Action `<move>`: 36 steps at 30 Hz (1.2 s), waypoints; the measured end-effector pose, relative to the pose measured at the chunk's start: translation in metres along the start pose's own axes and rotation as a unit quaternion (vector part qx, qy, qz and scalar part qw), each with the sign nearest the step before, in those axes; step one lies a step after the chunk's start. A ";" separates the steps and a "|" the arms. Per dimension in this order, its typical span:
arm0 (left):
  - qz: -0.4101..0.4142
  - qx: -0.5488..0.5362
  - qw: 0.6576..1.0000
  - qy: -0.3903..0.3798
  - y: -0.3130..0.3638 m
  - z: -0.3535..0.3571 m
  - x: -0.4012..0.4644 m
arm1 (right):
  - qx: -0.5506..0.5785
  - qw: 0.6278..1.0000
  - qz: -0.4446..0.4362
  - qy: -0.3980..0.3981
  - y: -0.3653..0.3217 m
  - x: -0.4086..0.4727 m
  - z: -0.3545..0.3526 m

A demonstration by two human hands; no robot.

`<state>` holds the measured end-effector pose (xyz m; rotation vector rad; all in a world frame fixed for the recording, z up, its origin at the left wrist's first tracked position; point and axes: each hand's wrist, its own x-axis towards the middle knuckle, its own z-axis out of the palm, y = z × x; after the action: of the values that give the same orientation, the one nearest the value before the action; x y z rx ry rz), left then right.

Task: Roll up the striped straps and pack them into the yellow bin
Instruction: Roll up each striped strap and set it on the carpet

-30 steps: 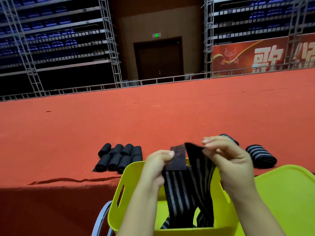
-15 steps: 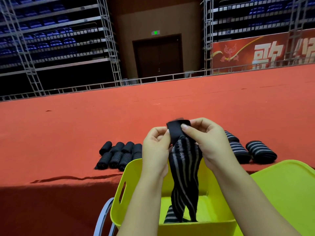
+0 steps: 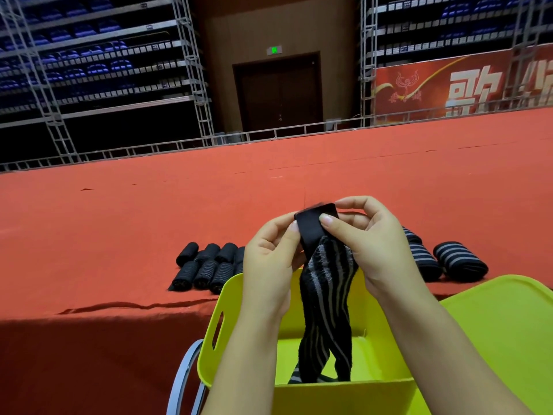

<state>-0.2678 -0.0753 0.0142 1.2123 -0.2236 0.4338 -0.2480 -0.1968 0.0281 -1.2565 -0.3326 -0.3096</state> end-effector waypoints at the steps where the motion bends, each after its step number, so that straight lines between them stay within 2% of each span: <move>1: 0.001 -0.002 1.000 0.000 0.000 0.000 -0.001 | 0.000 1.000 -0.001 0.000 0.000 -0.001 0.000; 14: -0.015 -0.047 0.999 0.007 0.001 0.001 -0.006 | -0.071 0.996 -0.039 0.029 0.004 -0.009 0.004; 36: -0.021 -0.045 0.999 0.014 0.000 -0.004 -0.006 | -0.040 0.998 -0.012 0.038 0.009 -0.012 0.009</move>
<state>-0.2732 -0.0731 0.0104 1.1198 -0.1921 0.3993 -0.2562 -0.1847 0.0174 -1.3171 -0.2732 -0.3937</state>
